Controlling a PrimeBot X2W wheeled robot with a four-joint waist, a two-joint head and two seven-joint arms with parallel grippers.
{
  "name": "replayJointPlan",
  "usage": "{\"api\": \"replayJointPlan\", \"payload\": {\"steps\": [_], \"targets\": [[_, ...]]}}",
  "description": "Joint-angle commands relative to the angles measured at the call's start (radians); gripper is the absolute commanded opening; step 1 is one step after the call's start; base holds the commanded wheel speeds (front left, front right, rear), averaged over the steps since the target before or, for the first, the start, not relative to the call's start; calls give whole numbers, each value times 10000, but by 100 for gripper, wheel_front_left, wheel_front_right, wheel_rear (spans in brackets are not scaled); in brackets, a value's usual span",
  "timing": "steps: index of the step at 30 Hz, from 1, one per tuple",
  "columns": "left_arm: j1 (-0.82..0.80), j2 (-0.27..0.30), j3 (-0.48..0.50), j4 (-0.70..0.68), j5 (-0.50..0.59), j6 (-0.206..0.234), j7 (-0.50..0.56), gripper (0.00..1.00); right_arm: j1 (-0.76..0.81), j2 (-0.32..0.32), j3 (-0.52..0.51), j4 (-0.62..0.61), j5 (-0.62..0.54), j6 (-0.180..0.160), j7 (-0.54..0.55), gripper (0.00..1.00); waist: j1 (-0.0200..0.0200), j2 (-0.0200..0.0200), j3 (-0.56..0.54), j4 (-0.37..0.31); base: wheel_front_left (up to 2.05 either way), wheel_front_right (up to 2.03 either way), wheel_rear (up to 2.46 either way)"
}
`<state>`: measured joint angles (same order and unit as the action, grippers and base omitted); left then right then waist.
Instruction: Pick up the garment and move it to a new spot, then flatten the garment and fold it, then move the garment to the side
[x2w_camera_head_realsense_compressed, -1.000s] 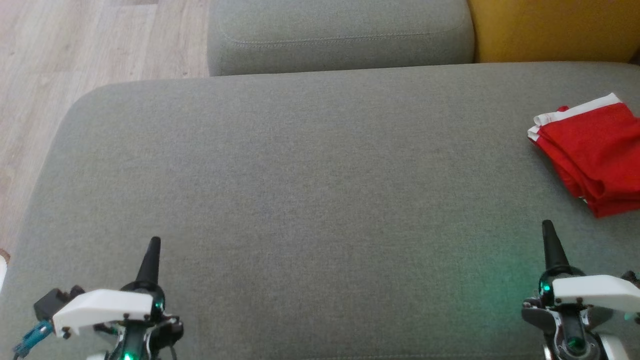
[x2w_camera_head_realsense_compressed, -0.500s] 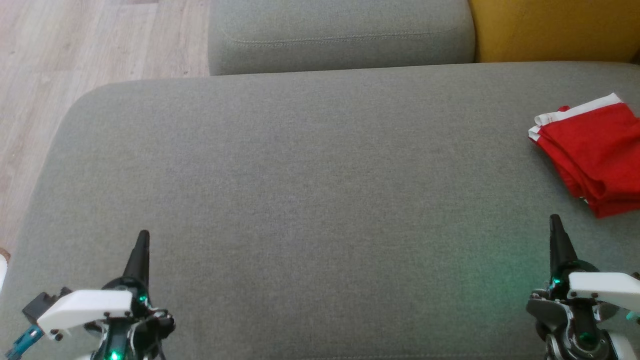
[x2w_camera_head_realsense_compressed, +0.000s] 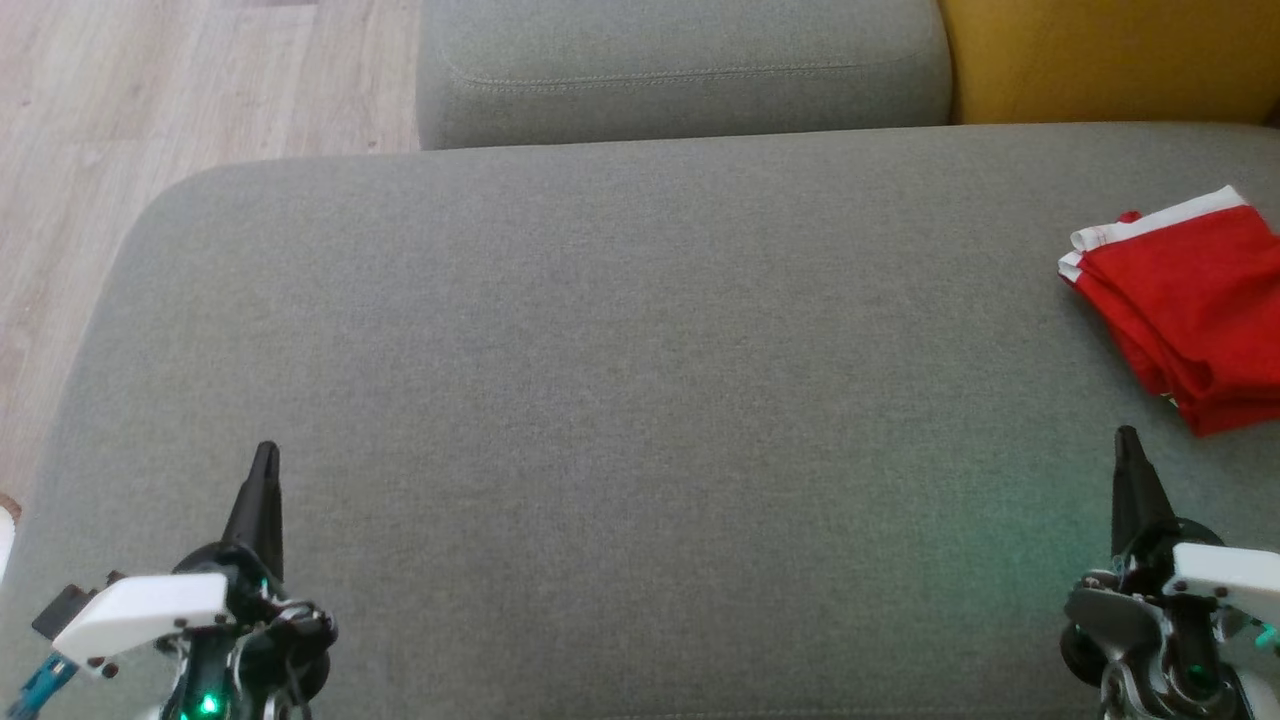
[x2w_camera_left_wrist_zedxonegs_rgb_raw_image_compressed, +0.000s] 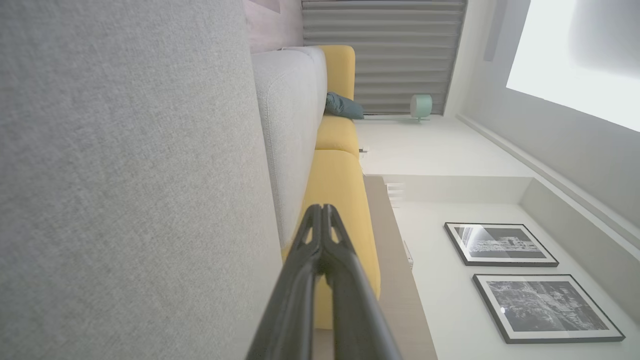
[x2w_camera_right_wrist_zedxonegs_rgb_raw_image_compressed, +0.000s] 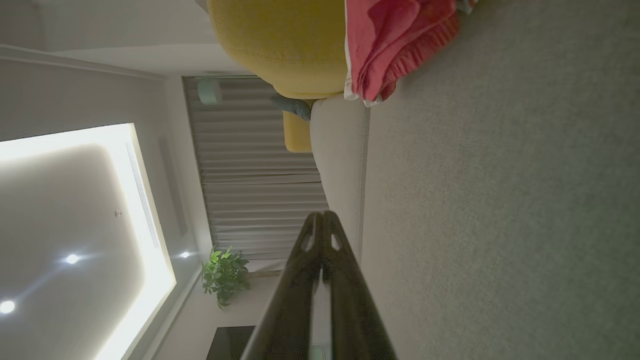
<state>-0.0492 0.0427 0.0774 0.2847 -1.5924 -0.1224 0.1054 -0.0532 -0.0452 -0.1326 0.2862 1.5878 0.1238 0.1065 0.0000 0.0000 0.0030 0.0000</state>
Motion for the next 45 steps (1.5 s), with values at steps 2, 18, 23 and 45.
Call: {"api": "replayJointPlan", "payload": {"steps": [2,18,23,45], "targets": [[-589,86,360,-391,-165,-82,75,0,-548,-51,187,-414,208,69,68,0,0,0,0,0,0,0,0],[-589,84,364,-392,-162,-82,78,0,-548,-51,188,-414,208,69,67,0,0,0,0,0,0,0,0],[-589,83,365,-392,-161,-82,79,0,-548,-51,188,-414,208,69,67,0,0,0,0,0,0,0,0],[-589,81,368,-393,-158,-82,82,0,-548,-51,188,-414,209,69,67,0,0,0,0,0,0,0,0]]}}
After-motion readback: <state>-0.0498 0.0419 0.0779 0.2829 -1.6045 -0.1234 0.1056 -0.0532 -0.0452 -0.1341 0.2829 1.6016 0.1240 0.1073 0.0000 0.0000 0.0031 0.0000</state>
